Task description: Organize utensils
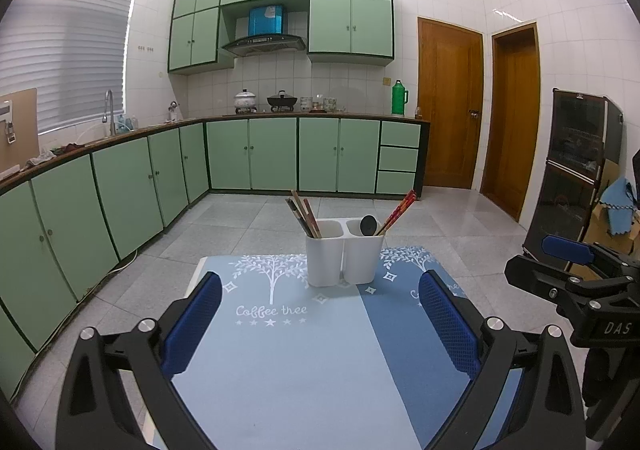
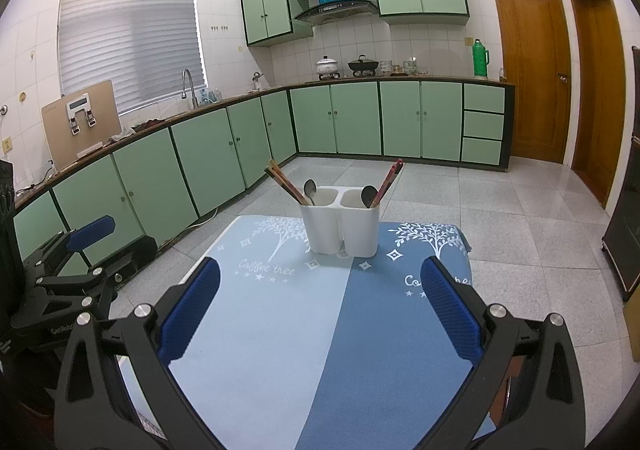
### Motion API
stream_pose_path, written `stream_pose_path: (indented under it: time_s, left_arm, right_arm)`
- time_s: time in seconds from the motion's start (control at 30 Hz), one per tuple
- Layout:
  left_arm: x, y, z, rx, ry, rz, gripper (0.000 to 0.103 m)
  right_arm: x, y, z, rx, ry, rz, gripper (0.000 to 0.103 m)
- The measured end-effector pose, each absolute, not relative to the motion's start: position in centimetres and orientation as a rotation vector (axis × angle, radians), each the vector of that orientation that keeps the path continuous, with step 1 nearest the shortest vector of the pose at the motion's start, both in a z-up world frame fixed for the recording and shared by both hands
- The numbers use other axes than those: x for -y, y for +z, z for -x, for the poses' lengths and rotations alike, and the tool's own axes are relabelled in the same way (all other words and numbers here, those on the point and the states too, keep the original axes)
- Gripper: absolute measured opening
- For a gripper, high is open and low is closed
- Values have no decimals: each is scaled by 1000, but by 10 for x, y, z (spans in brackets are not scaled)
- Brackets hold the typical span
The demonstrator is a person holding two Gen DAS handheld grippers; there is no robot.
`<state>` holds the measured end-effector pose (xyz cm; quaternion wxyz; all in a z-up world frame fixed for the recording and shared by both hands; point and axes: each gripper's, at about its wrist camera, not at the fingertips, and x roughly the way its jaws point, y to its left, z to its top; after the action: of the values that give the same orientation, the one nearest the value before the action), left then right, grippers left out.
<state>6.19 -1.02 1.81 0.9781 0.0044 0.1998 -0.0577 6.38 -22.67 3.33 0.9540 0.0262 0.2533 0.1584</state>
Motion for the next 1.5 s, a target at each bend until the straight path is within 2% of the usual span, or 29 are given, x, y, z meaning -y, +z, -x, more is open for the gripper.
stream_pose_path:
  time_s: [1.5]
  left_arm:
    - [9,15,-67,-416,-114,2,97]
  right_arm:
    - [223,26,-67,-522,322,-45,97]
